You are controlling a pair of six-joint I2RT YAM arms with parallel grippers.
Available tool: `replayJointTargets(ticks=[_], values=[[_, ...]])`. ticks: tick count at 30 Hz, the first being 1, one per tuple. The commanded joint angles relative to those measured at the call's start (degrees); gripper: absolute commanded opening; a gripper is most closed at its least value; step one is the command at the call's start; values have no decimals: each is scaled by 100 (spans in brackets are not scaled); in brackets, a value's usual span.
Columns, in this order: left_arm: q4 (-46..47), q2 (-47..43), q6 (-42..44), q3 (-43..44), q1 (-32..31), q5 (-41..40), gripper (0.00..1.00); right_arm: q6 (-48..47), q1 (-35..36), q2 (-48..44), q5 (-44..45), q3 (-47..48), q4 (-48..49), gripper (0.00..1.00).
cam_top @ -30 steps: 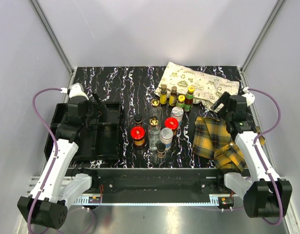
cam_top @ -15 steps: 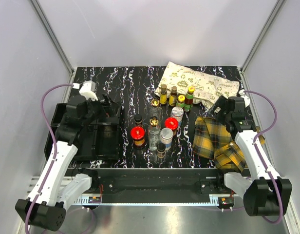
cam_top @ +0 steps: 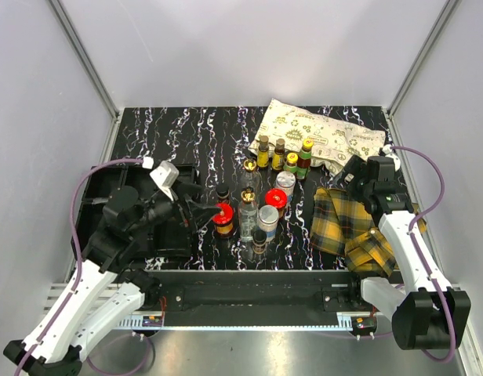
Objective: Organize the condiment bottles
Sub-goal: Pick up the bottle from the center of the board.
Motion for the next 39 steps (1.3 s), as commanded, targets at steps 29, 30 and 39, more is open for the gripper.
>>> replayJointTargets(ticks=[29,30,39], values=[[2828,1935,339,-436,-2629,-3445,86,-31,-14,-73,-285,120,16,100],[2943,1962,303,-489,-2646,-3471,83,-31,-22,-65,-285,111,25,100],[3401,2339,224,-490,-2708,-3560,73,-39,-14,-12,-276,128,25,100]])
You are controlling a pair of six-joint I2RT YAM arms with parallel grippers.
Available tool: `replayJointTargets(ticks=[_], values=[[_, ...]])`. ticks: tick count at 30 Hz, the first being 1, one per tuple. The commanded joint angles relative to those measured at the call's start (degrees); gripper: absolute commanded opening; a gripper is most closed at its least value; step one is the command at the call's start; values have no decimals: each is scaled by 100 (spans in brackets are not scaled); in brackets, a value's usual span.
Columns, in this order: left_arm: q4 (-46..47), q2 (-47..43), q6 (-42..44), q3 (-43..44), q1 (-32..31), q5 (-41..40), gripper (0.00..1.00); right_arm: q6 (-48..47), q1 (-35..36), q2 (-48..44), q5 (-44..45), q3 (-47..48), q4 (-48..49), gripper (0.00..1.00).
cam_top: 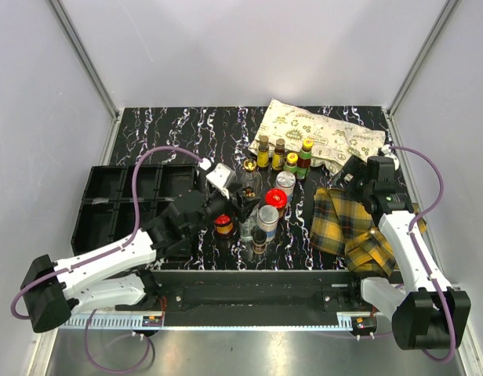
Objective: Organize the condiment bottles
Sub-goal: Pick up the bottle from the center of the board.
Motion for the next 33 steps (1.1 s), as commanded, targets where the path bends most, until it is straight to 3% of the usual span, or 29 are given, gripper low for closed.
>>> replayJointTargets(ticks=[1,10,14,20,21,33], values=[[531,158,-30,52,-54,-204,70,-39,-14,-10,-95,120,27,100],[531,238,-47,-27,-107,-319,54,-57,-14,-10,-95,102,36,100],[461,264,-56,8,-133,-407,32,-48,-14,-18,-77,102,36,100],[268,159,-65,87,-177,-582,8,-57,-22,-45,-68,93,36,100],[241,141,-65,105,-186,-609,0,-48,-14,-53,-77,93,27,100],[-461,-158,357,1036,-335,-969,0,-13,-14,-115,-59,76,27,100]])
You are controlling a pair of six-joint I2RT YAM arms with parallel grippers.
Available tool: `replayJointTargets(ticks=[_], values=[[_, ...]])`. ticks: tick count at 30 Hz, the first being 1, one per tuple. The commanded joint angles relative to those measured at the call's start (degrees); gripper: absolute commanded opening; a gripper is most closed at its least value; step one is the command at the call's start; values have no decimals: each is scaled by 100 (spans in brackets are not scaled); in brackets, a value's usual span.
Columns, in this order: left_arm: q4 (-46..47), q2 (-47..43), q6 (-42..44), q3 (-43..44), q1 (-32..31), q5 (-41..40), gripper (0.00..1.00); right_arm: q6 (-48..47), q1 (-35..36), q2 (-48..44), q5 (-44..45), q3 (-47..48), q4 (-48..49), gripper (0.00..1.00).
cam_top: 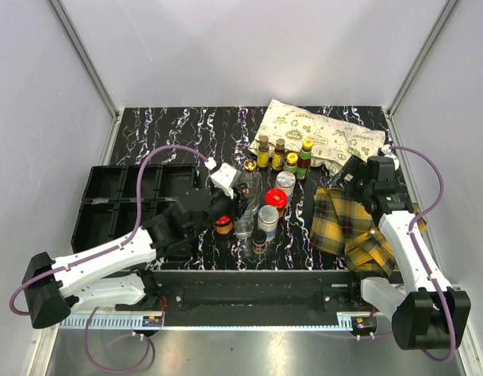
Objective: Organize the condiment bottles
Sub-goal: Pick up the bottle from the center of the board, then place the bottle in the storage box.
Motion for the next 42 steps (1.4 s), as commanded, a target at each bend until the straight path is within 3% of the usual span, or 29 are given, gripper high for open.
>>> replayJointTargets(ticks=[1,8,14,24,33,35,38,42], values=[[246,-405,268,728,-75,-370,0,-15,-22,-113,-68,76,18,100],[123,-809,171,904,-93,-336,0,11,-14,-113,-86,93,36,100],[-412,-1143,329,1369,-93,-809,0,55,-22,-130,-130,85,27,100],[-906,-1302,1224,2363,-93,-2846,0,46,-14,-95,-165,120,36,100],[-133,-1381,2165,2399,-49,-4665,0,46,-22,-174,-165,67,36,100],[-26,-1372,2342,2460,47,-5027,0,46,-14,-166,-165,67,27,100],[-570,-1320,1921,2740,442,-5029,0,38,-14,-166,-165,67,36,100],[-1931,-864,877,3329,1698,-4170,0,38,-14,-148,-165,67,36,100]])
